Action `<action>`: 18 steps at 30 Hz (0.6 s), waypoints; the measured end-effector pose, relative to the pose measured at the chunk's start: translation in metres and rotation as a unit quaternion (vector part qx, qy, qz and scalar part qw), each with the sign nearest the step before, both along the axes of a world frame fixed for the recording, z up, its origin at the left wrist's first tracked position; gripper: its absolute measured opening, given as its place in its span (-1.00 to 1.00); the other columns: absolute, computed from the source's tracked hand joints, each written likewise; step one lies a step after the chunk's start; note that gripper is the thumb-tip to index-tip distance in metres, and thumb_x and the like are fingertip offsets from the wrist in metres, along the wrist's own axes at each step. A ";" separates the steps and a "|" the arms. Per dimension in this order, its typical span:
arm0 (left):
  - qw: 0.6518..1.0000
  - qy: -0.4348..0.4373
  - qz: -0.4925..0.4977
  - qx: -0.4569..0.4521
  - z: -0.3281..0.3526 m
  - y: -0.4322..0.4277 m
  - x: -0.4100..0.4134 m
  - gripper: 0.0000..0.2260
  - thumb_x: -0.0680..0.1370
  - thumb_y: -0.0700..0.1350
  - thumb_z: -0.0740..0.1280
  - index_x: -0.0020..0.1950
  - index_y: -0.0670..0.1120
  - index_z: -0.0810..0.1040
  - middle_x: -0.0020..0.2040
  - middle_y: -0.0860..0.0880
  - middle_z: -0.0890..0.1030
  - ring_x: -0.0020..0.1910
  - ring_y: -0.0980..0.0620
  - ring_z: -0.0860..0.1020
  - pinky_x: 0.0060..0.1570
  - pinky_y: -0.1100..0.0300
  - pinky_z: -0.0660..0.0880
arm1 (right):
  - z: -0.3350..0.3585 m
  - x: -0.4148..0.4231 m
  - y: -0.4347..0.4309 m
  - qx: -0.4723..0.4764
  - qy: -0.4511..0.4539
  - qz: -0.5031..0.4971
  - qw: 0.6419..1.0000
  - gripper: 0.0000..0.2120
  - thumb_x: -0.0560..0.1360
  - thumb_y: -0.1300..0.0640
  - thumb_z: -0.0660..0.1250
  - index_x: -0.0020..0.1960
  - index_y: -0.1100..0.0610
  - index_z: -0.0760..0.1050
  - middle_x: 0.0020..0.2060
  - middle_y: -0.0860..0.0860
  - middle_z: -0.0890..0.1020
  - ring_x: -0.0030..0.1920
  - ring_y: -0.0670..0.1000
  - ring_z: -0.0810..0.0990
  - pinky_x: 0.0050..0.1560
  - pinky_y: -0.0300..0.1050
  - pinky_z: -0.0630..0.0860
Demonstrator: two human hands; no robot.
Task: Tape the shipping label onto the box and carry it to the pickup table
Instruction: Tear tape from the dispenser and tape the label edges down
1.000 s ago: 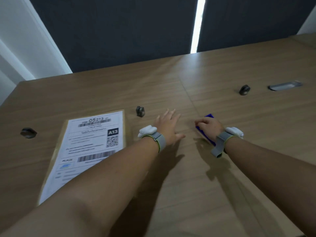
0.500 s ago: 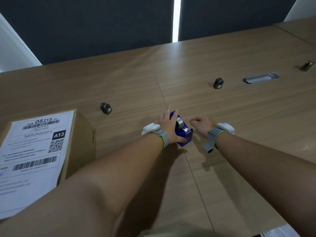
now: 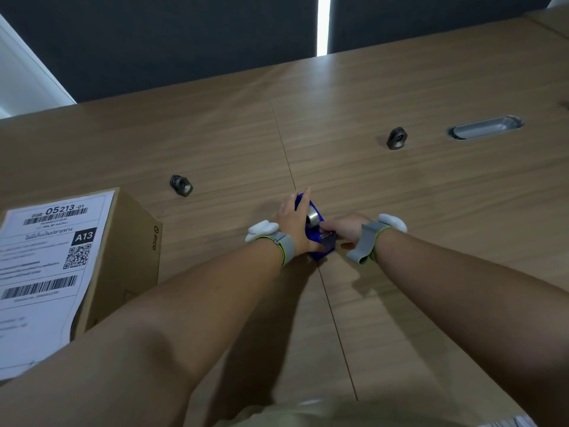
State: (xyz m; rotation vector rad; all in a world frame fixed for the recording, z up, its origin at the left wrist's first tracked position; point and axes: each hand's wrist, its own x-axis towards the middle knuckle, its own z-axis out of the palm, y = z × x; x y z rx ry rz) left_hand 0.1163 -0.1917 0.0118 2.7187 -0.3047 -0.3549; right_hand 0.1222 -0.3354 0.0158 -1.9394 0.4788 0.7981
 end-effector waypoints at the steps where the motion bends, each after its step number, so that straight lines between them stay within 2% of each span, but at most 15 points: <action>1: 1.000 -0.001 0.000 -0.002 -0.001 -0.001 0.000 0.12 0.28 0.09 0.56 0.58 0.01 -0.16 0.57 -0.09 0.00 0.53 -0.13 0.06 0.43 0.03 0.15 | 0.000 0.001 -0.001 -0.005 0.008 0.004 1.000 -0.84 0.53 0.04 0.27 -0.18 0.08 0.48 -0.15 0.04 0.57 -0.05 0.03 0.49 -0.14 -0.14 0.37; 3: 1.000 -0.001 -0.002 0.004 -0.004 -0.002 0.001 0.13 0.27 0.09 0.56 0.58 0.01 -0.17 0.56 -0.10 0.01 0.52 -0.14 0.08 0.43 0.02 0.18 | 0.000 0.002 -0.003 -0.012 0.014 0.006 1.000 -0.81 0.51 0.01 0.29 -0.21 0.08 0.48 -0.17 0.02 0.57 -0.06 0.01 0.51 -0.07 -0.12 0.38; 7: 0.999 -0.009 -0.009 0.032 -0.008 0.001 0.006 0.18 0.22 0.15 0.57 0.57 0.05 -0.19 0.55 -0.11 0.03 0.51 -0.15 0.12 0.40 -0.05 0.28 | -0.001 0.004 -0.007 -0.011 0.018 -0.002 1.000 -0.83 0.45 -0.02 0.35 -0.25 0.05 0.51 -0.12 -0.01 0.59 -0.12 -0.05 0.52 -0.07 -0.10 0.43; 9: 0.999 -0.014 -0.013 0.041 -0.009 0.001 0.007 0.19 0.22 0.17 0.57 0.57 0.05 -0.19 0.55 -0.11 0.04 0.51 -0.15 0.14 0.39 -0.06 0.30 | 0.004 -0.001 -0.012 -0.004 0.018 -0.006 1.000 -0.82 0.45 -0.02 0.37 -0.26 0.05 0.52 -0.14 -0.04 0.58 -0.07 -0.05 0.52 -0.03 -0.08 0.45; 11: 0.999 -0.012 -0.013 0.044 -0.011 0.002 0.007 0.19 0.21 0.17 0.56 0.57 0.06 -0.20 0.55 -0.10 0.03 0.51 -0.15 0.14 0.39 -0.08 0.31 | 0.005 -0.008 -0.018 0.006 0.020 -0.025 0.999 -0.82 0.42 -0.03 0.42 -0.16 0.08 0.55 -0.04 -0.01 0.59 0.05 -0.02 0.55 -0.01 -0.08 0.49; 14: 0.999 -0.010 -0.013 0.045 -0.015 0.004 0.009 0.20 0.20 0.20 0.55 0.57 0.07 -0.21 0.55 -0.08 0.03 0.50 -0.14 0.16 0.36 -0.09 0.33 | -0.001 -0.022 -0.027 0.022 0.025 -0.042 0.999 -0.64 0.37 -0.02 0.46 0.10 0.14 0.58 0.14 0.04 0.60 0.17 0.01 0.54 -0.01 -0.08 0.50; 16: 0.998 -0.014 -0.014 0.052 -0.016 0.004 0.009 0.21 0.18 0.22 0.55 0.56 0.08 -0.21 0.55 -0.07 0.05 0.49 -0.14 0.19 0.34 -0.09 0.36 | -0.006 -0.031 -0.029 0.037 0.028 -0.054 0.997 -0.61 0.41 0.01 0.44 0.17 0.15 0.56 0.17 0.06 0.60 0.14 0.01 0.55 -0.07 -0.12 0.49; 18: 0.999 -0.013 -0.013 0.051 -0.017 0.004 0.009 0.21 0.18 0.21 0.55 0.56 0.07 -0.21 0.55 -0.07 0.05 0.49 -0.13 0.18 0.35 -0.09 0.35 | -0.009 -0.041 -0.028 0.060 0.017 -0.073 0.995 -0.69 0.45 0.04 0.40 0.13 0.17 0.57 0.15 0.08 0.61 0.00 -0.03 0.57 -0.22 -0.17 0.45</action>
